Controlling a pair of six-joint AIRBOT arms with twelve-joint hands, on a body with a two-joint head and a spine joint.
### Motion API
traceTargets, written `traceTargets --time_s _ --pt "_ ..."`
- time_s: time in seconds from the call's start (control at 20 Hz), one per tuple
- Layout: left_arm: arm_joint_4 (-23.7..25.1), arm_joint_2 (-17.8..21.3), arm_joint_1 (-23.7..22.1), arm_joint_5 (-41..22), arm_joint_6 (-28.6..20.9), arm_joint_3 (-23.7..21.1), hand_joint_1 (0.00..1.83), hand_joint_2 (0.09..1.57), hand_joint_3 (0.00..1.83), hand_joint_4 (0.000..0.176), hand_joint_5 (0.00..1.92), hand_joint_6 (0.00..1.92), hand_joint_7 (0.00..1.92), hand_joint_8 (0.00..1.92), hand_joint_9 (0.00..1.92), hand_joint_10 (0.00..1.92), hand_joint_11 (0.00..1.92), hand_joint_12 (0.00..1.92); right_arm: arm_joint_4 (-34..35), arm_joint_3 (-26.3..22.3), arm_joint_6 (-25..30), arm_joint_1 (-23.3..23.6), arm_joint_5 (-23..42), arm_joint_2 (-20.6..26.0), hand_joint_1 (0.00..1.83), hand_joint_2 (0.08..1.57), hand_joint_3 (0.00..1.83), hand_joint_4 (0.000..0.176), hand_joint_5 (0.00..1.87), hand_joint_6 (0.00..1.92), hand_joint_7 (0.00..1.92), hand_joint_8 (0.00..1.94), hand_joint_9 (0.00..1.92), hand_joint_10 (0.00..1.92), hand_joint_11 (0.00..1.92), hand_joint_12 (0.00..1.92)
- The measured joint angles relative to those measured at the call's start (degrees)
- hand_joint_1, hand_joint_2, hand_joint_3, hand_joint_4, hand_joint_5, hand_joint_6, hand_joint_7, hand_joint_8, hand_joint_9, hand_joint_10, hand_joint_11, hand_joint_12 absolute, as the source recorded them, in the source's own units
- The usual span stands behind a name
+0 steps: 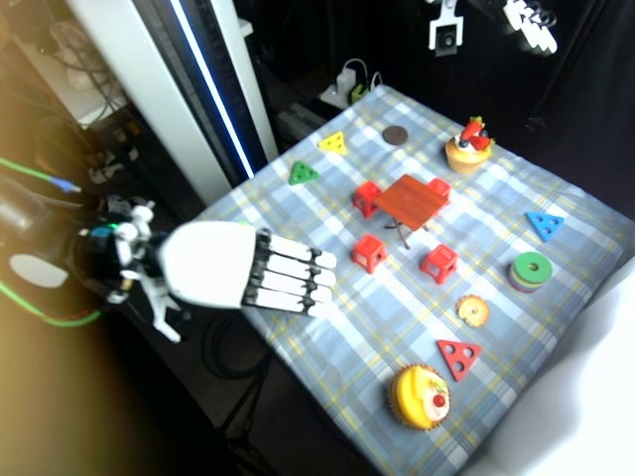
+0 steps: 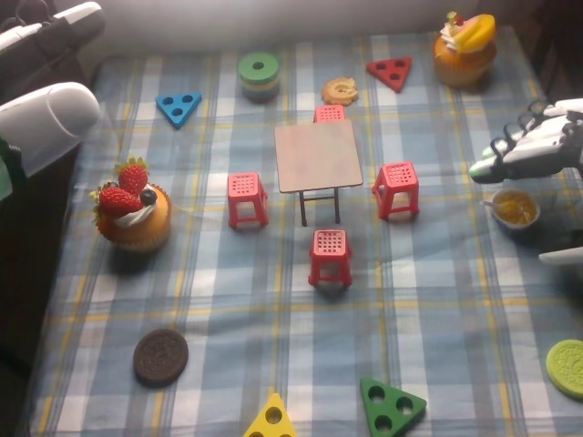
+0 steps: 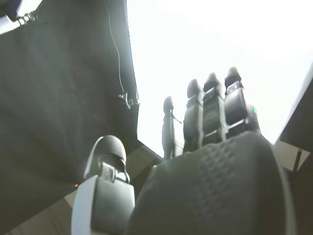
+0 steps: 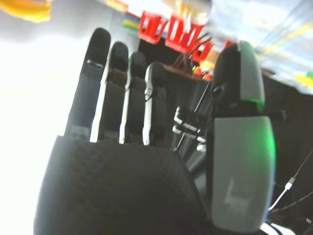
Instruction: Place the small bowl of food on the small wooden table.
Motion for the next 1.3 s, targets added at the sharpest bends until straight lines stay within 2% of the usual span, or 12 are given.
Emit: traceTargets --time_s 0.3,0.4,0.55,0.6,0.95,1.0,1.05,1.1,1.15,1.2,1.25,1.3 --pt "-0.1 0.0 0.0 -0.1 0.0 0.0 0.14 1.17 0.00 0.176 0.19 0.00 0.19 0.00 0.14 0.01 0.01 0.06 -3.5 2.2 0.7 3.2 -5.6 -3.1 0.93 0.96 0.00 0.000 0.76 0.00 0.87 0.01 0.84 0.01 0.42 0.92" --pt "0.0 0.0 0.0 0.0 0.0 0.0 0.16 1.17 0.00 0.176 0.19 0.00 0.19 0.00 0.14 0.00 0.01 0.07 -4.1 2.7 0.7 4.1 -6.3 -3.4 1.03 1.01 0.00 0.000 0.82 0.01 0.92 0.01 0.88 0.02 0.46 0.91" --pt "-0.1 -0.2 0.0 0.0 0.0 0.0 0.17 1.17 0.00 0.176 0.19 0.00 0.21 0.01 0.15 0.01 0.02 0.08 -4.1 3.2 0.8 4.2 -6.8 -3.4 1.13 0.98 0.00 0.000 0.89 0.00 0.95 0.00 0.94 0.02 0.59 0.86" --pt "-0.2 -0.2 0.0 0.1 0.0 0.0 0.19 1.17 0.00 0.176 0.19 0.00 0.21 0.00 0.15 0.00 0.01 0.08 -4.1 3.3 0.9 4.2 -6.8 -3.4 1.13 0.97 0.00 0.000 0.89 0.00 0.94 0.00 0.92 0.00 0.52 0.95" --pt "0.0 -0.2 0.0 0.2 0.0 0.0 0.20 1.18 0.00 0.176 0.18 0.00 0.21 0.00 0.15 0.00 0.01 0.10 -3.9 3.3 1.2 4.2 -6.6 -3.3 1.24 0.97 0.00 0.000 0.95 0.01 1.00 0.02 1.02 0.04 0.61 1.06" --pt "0.0 -0.2 0.0 0.2 0.0 0.0 0.20 1.17 0.00 0.176 0.20 0.01 0.22 0.00 0.16 0.00 0.03 0.11 -3.9 3.3 1.2 4.2 -6.6 -3.3 1.26 1.04 0.00 0.000 1.08 0.49 1.16 0.59 1.11 0.07 0.64 1.15" --pt "0.0 -0.2 0.0 0.2 0.0 0.0 0.19 1.17 0.00 0.176 0.20 0.00 0.21 0.00 0.16 0.00 0.03 0.11 -3.8 3.3 1.2 4.2 -6.4 -3.2 1.26 1.07 0.00 0.000 1.04 0.68 1.10 0.90 1.13 0.09 0.67 1.19" --pt "0.0 -0.2 0.0 0.2 0.0 0.0 0.18 1.18 0.00 0.176 0.19 0.00 0.21 0.00 0.15 0.00 0.01 0.11 -3.8 3.3 1.2 4.6 -6.3 -3.1 1.27 1.09 0.00 0.000 1.04 0.66 1.06 1.06 1.17 0.12 0.69 1.24" --pt "0.0 -0.2 0.0 0.2 0.0 0.0 0.18 1.18 0.00 0.176 0.20 0.00 0.22 0.01 0.17 0.01 0.02 0.12 -3.8 3.3 1.1 4.6 -6.4 -3.0 1.27 1.10 0.01 0.000 1.02 0.66 1.01 1.17 1.16 0.32 0.74 1.32" --pt "-0.1 -0.2 0.0 0.2 0.0 0.0 0.19 1.19 0.00 0.175 0.21 0.00 0.23 0.00 0.18 0.00 0.00 0.18 -3.8 3.3 1.1 4.6 -6.5 -3.0 1.27 1.10 0.00 0.000 1.03 0.67 1.02 1.15 1.14 0.58 0.83 1.36" --pt "-0.1 -0.2 0.0 0.2 0.0 0.0 0.17 1.19 0.00 0.176 0.22 0.00 0.22 0.00 0.16 0.00 0.00 0.15 -3.9 3.3 1.1 4.6 -6.5 -3.0 1.26 1.12 0.00 0.000 1.04 0.66 0.97 1.24 1.04 0.95 0.93 1.39" --pt "0.0 -0.2 0.0 0.2 -0.1 0.0 0.17 1.19 0.00 0.176 0.22 0.00 0.22 0.00 0.16 0.00 0.00 0.15 -3.9 3.3 1.1 4.6 -6.5 -3.0 1.26 1.12 0.00 0.000 1.04 0.66 0.97 1.24 1.04 0.95 0.93 1.39"
